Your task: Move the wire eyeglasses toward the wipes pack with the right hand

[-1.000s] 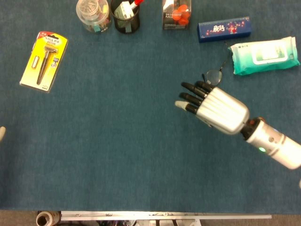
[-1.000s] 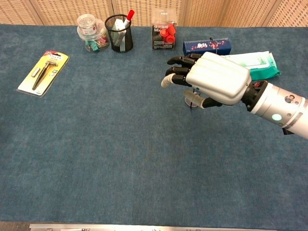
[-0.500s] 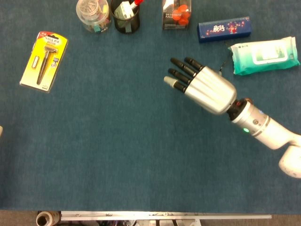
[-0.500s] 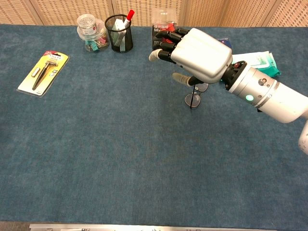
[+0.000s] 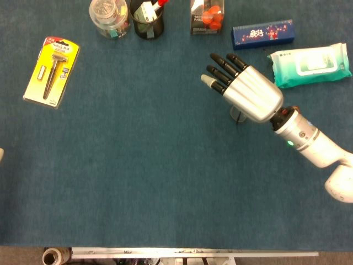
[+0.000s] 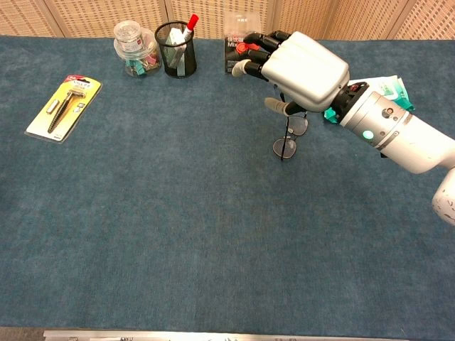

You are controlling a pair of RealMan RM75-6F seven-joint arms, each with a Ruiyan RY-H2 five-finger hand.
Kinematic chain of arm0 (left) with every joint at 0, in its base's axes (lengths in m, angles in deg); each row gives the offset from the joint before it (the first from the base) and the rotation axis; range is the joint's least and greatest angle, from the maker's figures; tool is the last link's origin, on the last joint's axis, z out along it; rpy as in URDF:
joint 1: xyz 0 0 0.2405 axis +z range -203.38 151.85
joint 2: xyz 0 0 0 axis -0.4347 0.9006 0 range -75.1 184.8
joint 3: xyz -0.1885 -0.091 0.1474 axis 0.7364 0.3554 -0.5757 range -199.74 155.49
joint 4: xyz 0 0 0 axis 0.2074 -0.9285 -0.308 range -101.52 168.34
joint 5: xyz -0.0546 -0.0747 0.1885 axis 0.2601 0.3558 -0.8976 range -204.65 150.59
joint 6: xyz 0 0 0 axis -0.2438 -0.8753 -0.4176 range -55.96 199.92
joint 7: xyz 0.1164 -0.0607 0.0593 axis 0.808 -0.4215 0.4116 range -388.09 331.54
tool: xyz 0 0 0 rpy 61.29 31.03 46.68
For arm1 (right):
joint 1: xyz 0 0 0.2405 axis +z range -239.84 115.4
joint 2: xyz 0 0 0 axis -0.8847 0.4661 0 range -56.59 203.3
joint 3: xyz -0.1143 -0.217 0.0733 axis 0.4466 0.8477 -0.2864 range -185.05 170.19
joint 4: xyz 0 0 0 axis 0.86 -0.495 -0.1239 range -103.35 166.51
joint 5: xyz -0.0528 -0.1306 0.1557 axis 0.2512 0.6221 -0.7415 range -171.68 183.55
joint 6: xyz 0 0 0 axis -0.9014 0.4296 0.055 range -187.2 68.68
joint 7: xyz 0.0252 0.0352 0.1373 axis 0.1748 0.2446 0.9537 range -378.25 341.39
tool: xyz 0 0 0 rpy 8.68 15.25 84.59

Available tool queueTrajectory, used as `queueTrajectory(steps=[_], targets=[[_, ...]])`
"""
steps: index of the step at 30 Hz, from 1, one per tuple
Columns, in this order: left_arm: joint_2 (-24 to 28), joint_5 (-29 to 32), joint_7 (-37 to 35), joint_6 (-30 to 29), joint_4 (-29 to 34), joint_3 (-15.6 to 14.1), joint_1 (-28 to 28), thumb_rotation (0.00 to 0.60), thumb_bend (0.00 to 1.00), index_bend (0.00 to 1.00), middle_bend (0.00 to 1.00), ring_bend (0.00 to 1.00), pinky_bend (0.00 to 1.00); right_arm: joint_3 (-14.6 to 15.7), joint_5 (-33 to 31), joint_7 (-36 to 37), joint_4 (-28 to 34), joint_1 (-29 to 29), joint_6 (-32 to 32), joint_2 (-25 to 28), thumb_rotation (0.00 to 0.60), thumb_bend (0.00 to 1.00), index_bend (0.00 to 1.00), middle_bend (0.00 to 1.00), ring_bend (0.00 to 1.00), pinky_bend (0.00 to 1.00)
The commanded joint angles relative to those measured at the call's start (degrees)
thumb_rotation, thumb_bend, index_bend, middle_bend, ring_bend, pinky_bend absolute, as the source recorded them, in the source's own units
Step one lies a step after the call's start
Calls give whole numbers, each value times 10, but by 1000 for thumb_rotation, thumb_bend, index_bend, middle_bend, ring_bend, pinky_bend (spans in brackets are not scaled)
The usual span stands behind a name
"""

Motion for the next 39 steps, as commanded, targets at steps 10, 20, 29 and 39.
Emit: queueTrajectory(steps=[10,20,29,39], targets=[[1,0,-1,0,1,0,0,600,228,667,553,437,562,13,-16,8,-39,-3,-4,-9,600,272,291,296,126,268],[0,1,2,3,1,0,0,600,228,667,553,437,562,28,-26,18,-79,-8,-17,-21,600,273,291,296,126,268],[1,2,-2,3,1,0,0,600,228,667,553,437,562,38,-33,35,-121,-6,-29,-44,600,273,291,296,126,268],[2,1,-2,4,1,0,-1,600,228,667,552,437,562,44,-39,54,-161,-4,-37,-66,600,272,291,296,126,268]])
